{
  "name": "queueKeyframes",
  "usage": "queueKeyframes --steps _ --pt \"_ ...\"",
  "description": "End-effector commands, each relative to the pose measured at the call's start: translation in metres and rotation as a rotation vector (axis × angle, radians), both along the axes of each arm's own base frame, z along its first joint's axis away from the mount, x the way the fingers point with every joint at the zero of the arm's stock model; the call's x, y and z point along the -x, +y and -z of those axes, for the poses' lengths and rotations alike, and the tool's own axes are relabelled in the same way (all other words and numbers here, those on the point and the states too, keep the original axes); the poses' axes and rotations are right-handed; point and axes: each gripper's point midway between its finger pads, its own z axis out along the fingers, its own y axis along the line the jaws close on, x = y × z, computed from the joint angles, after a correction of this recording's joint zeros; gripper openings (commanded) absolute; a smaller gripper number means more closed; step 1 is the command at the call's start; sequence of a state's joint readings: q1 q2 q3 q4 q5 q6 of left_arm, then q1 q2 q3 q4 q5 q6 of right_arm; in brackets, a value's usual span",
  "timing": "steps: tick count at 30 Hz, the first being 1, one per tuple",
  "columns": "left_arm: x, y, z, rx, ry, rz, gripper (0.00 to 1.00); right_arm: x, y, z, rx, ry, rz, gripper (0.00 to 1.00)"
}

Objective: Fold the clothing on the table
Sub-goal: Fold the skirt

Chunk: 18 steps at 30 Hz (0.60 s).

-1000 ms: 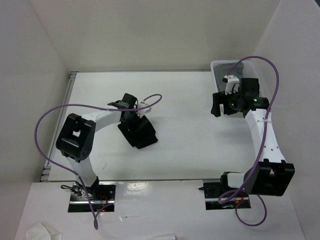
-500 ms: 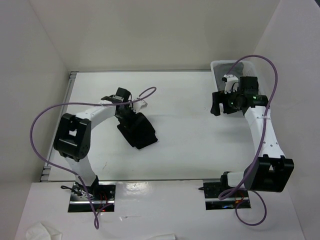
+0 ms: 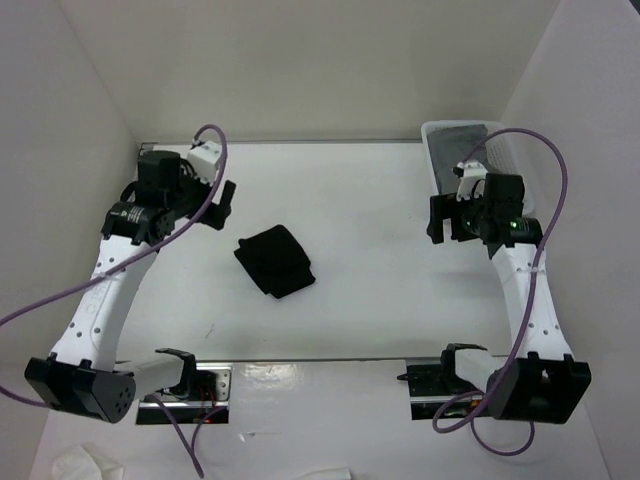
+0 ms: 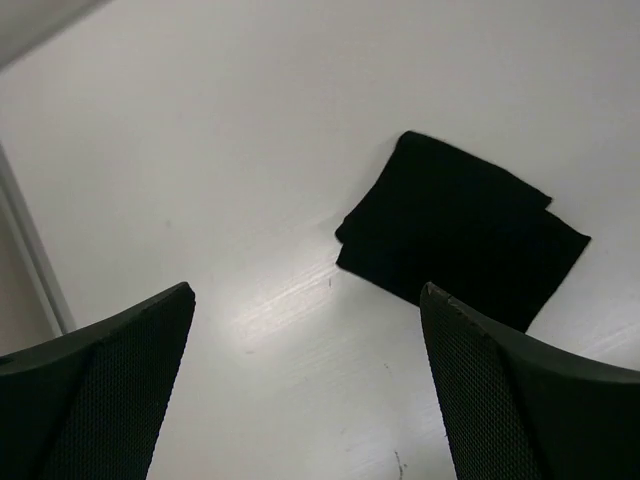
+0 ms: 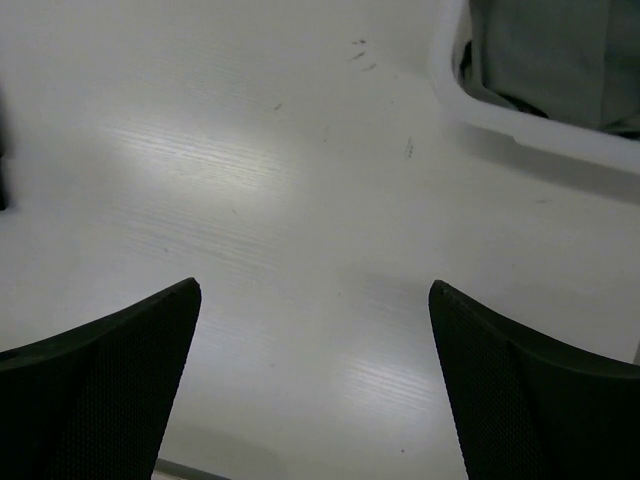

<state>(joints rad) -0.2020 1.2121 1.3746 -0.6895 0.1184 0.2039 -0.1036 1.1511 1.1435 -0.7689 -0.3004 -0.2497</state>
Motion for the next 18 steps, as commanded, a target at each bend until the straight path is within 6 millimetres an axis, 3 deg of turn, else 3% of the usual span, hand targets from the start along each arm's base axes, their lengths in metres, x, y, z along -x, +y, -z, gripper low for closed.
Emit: queueKeyframes --steps 1,3,6,8,11,18 --pt "0.014 0.053 0.023 0.012 0.056 -0.279 0.99 0.002 -0.023 -0.015 0.040 -0.128 0.162 0.99" --pt "0.024 0.079 0.035 0.012 0.074 -0.397 0.99 0.007 -0.033 -0.017 0.060 -0.158 0.215 0.99" --pt "0.034 0.096 0.045 0.020 0.078 -0.480 0.99 0.018 -0.044 -0.012 0.077 -0.162 0.286 0.99" --pt "0.045 0.113 0.053 0.025 0.083 -0.550 0.99 0.022 -0.052 -0.019 0.079 -0.185 0.332 0.99" --pt "0.059 0.132 0.049 0.053 0.045 -0.615 0.99 0.025 -0.058 -0.021 0.070 -0.200 0.375 0.99" --pt "0.071 0.147 0.038 0.086 0.008 -0.665 0.99 0.029 -0.068 -0.031 0.081 -0.240 0.422 0.99"
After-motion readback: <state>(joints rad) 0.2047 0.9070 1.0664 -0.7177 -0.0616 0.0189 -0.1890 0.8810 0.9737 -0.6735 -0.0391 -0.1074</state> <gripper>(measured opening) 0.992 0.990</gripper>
